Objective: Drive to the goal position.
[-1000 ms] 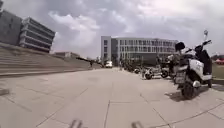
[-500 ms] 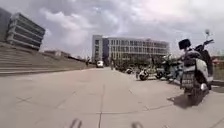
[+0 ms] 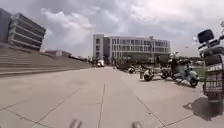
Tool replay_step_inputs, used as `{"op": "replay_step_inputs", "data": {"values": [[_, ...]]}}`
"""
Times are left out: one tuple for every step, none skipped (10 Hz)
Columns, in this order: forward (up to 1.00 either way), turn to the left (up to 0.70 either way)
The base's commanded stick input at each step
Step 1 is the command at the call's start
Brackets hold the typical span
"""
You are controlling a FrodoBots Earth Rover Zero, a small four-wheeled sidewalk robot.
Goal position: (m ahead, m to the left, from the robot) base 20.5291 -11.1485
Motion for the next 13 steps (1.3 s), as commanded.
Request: {"op": "replay_step_inputs", "data": {"values": [[0.85, 0.0], [0.85, 0.0], [0.85, 0.0], [0.85, 0.0], [0.85, 0.0], [0.85, 0.0], [0.85, 0.0], [0.85, 0.0], [0.85, 0.0], [0.85, 0.0], [0.85, 0.0], [0.85, 0.09], [0.85, 0.27]]}}
